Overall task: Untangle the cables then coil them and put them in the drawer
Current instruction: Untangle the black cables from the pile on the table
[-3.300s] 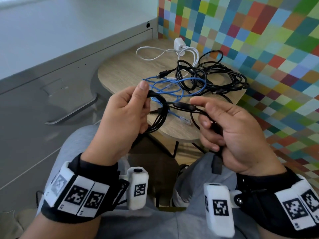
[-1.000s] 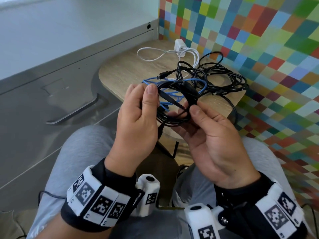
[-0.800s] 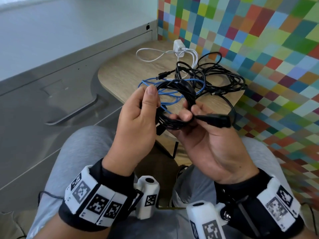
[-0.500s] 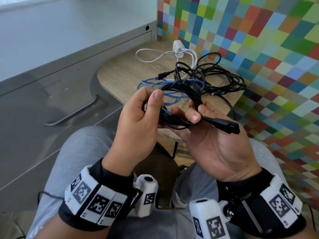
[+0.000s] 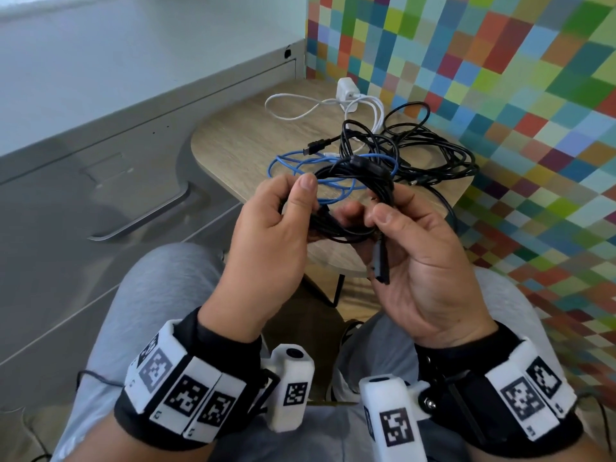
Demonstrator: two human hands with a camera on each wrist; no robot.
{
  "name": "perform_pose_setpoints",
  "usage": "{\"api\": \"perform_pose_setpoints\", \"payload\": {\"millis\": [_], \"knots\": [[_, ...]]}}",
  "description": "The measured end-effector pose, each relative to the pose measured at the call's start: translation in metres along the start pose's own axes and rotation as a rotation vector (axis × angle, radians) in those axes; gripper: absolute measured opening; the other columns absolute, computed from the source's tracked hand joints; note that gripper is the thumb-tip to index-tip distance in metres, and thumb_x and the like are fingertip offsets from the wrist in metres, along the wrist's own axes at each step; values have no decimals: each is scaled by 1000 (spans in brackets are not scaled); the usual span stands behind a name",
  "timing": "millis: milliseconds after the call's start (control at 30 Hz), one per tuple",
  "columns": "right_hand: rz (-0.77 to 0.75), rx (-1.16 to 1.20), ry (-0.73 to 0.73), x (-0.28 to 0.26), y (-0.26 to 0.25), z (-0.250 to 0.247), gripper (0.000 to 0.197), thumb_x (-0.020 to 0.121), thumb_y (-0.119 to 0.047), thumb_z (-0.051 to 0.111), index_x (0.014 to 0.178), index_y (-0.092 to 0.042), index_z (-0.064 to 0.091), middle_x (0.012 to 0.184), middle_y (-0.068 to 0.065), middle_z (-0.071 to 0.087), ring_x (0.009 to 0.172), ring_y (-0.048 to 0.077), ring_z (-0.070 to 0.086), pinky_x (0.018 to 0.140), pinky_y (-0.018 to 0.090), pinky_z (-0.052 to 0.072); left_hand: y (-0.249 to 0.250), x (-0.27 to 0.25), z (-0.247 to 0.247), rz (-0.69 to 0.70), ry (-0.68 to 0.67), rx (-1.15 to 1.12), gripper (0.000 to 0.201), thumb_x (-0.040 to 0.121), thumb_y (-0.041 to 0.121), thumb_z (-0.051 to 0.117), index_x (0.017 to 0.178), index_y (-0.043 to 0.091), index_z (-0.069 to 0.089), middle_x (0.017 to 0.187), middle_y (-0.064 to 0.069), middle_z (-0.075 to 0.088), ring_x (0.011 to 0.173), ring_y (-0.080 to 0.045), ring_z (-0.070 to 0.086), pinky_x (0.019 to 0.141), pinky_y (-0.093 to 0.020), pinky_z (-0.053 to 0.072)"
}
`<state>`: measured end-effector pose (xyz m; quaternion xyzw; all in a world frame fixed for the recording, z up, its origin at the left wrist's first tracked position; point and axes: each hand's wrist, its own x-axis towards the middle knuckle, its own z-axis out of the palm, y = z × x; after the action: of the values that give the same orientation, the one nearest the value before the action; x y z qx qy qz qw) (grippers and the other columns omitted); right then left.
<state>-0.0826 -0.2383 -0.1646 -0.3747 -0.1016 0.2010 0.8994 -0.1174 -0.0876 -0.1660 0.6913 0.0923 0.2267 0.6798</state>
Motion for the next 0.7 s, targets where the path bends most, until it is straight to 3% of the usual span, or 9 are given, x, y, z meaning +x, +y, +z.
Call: {"api": "perform_pose_setpoints", "payload": {"millis": [33,100,167,233,300,400,500,567,700], "knots": [[-16,-29,29,2,2,-1,19,90,2,60,110,2,60,89,12,71,91,25,72,101,44,58,-2,1,-1,47,15,34,32,99,48,54,79,25,62,92,-18,65,92,-40,67,86,-55,57],[-28,-109,89,4,6,-2,23,91,1,60,114,5,61,95,21,70,95,29,71,107,49,52,-4,2,-1,105,43,39,29,100,48,53,80,33,68,98,-10,67,104,-41,65,95,-57,53],[-9,-184,124,5,10,-3,27,90,-5,64,116,3,67,105,28,68,99,30,68,99,48,54,-4,0,1,130,73,22,27,101,47,53,83,39,71,101,-7,70,109,-43,63,97,-58,52],[7,-245,138,5,11,-4,21,86,-12,67,105,-12,76,101,17,71,92,21,68,82,39,59,-3,-4,4,118,63,-50,25,102,41,55,85,32,71,97,-11,74,103,-41,68,93,-60,55],[9,-289,125,4,10,-4,19,86,-15,66,101,-19,77,93,6,74,84,13,68,72,34,58,-2,-7,6,90,49,-125,25,104,31,55,85,20,67,89,-13,75,92,-39,73,88,-60,58],[31,-303,100,5,9,-4,20,90,-13,63,102,-19,78,97,6,75,86,13,69,69,31,56,-2,-8,6,89,30,-152,29,106,27,53,89,8,66,87,-20,72,84,-43,71,84,-56,59],[52,-283,74,4,10,-4,29,98,-7,57,95,-22,81,96,6,73,88,14,67,67,31,58,1,-9,6,52,-1,-221,31,108,20,46,87,0,57,74,-13,67,72,-33,67,75,-41,58],[64,-274,63,4,8,-4,30,101,-4,53,98,-19,79,87,0,74,86,12,69,68,32,58,1,-8,7,23,-16,-252,31,108,22,46,85,4,56,72,-11,65,75,-38,65,78,-50,57],[84,-266,33,5,4,-4,25,100,-5,51,110,-13,73,80,-4,70,95,18,66,71,36,57,1,-8,8,-22,-44,-312,28,104,27,49,82,11,59,82,-27,65,81,-45,66,89,-66,52]]}}
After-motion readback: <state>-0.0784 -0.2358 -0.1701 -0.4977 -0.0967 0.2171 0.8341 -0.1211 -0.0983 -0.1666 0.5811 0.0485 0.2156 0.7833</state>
